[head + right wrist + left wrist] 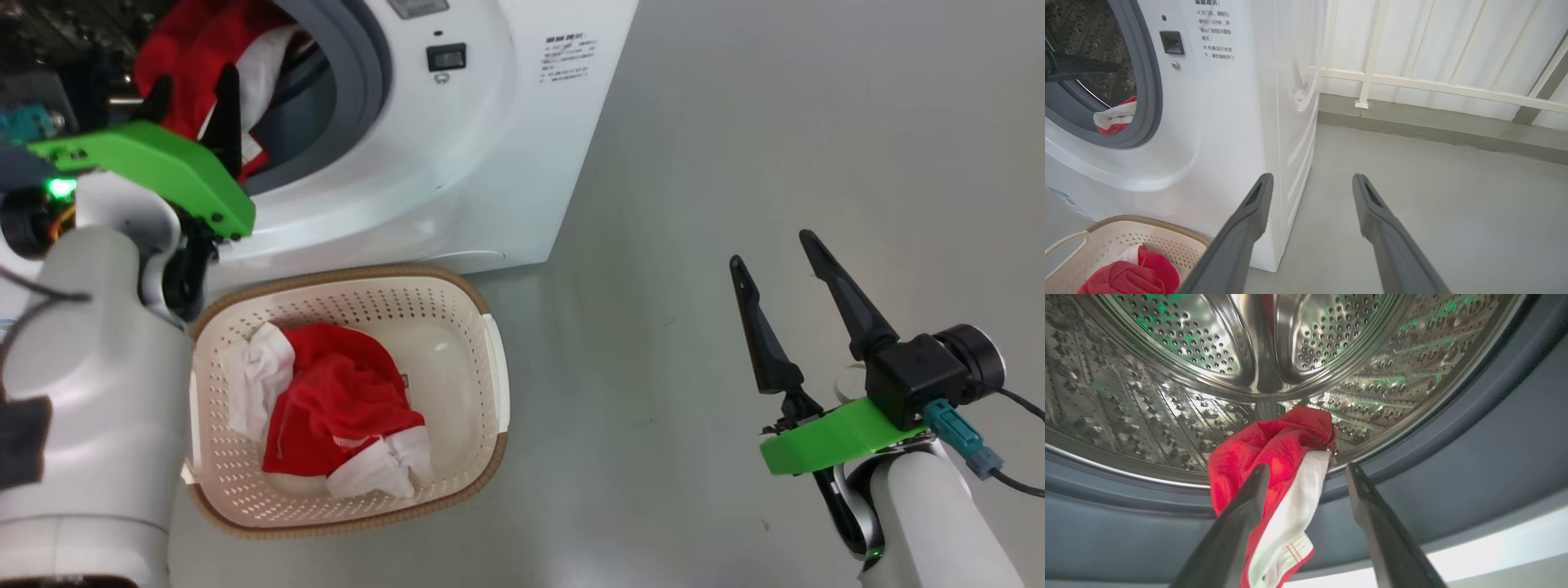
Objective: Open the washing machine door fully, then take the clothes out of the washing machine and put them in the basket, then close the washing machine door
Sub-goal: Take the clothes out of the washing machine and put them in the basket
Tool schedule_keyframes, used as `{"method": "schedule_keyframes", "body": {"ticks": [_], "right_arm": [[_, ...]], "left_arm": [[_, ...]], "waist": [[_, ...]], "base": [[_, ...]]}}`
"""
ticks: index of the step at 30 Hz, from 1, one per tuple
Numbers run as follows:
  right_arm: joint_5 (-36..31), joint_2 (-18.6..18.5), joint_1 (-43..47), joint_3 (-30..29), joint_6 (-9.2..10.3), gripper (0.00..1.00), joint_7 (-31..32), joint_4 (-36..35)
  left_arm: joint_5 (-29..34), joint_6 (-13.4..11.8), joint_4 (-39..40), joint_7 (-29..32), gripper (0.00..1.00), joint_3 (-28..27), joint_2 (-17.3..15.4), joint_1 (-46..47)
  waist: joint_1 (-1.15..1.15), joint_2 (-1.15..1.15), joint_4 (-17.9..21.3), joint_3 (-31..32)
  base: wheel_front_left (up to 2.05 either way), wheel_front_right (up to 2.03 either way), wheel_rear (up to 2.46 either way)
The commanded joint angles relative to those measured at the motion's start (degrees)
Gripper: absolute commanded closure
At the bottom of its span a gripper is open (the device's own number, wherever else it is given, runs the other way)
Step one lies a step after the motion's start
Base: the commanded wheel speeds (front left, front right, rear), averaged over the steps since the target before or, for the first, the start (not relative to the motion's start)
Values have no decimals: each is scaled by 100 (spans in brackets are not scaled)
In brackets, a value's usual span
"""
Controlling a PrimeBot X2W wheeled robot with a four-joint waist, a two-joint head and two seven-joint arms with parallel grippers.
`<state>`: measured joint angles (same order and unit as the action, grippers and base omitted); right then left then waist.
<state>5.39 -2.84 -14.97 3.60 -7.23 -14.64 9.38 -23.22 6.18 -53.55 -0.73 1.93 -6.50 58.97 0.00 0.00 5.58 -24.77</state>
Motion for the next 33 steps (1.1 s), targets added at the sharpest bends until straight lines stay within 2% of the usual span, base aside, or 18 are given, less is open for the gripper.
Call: {"method": "schedule_keyframes", "body": {"ticks": [1, 4, 8, 16, 17, 18, 21, 22, 23, 28, 33], "right_arm": [[22, -4, -107, 164, -25, 0, -36, -114], [48, -4, -153, 218, -25, 0, -36, -115], [98, -4, -233, 272, -25, 0, -36, -122], [151, -4, -305, 287, -25, 0, -36, -141], [165, -4, -321, 302, -25, 0, -36, -140], [191, -4, -342, 314, -25, 0, -36, -142], [256, -4, -403, 325, -25, 0, -36, -154], [275, -4, -415, 329, -25, 0, -36, -156], [305, -4, -422, 337, -25, 0, -36, -156], [350, -4, -425, 322, -25, 0, -36, -115], [343, -4, -441, 296, -25, 0, -36, -89]], "left_arm": [[-57, 48, -46, 98, 0, -102, -256, 244], [1, 38, -447, 356, 0, -2, -386, 537], [206, -97, -897, 618, 0, 184, -587, 825], [372, -271, -1428, 994, 0, 388, -740, 1111], [384, -310, -1483, 1022, 12, 402, -763, 1134], [411, -333, -1531, 1054, 31, 433, -793, 1155], [380, -362, -1637, 1114, 60, 425, -851, 1201], [378, -364, -1656, 1103, 75, 430, -877, 1212], [394, -378, -1691, 1070, 100, 458, -919, 1222], [423, -429, -1699, 723, 100, 513, -955, 1210], [399, -429, -1638, 111, 100, 520, -930, 1108]], "waist": [[0, 0, 64, -107], [0, 0, 131, -191], [0, 0, 232, -303], [0, 0, 325, -456], [0, 0, 343, -474], [0, 0, 361, -497], [0, 0, 402, -549], [0, 0, 413, -562], [0, 0, 424, -578], [0, 0, 415, -572], [0, 0, 373, -500]], "base": [[0, 0, 0], [0, 0, 0], [0, 0, 0], [0, 0, 0], [0, 0, 0], [0, 0, 0], [0, 0, 0], [0, 0, 0], [0, 0, 0], [0, 0, 0], [0, 0, 0]]}}
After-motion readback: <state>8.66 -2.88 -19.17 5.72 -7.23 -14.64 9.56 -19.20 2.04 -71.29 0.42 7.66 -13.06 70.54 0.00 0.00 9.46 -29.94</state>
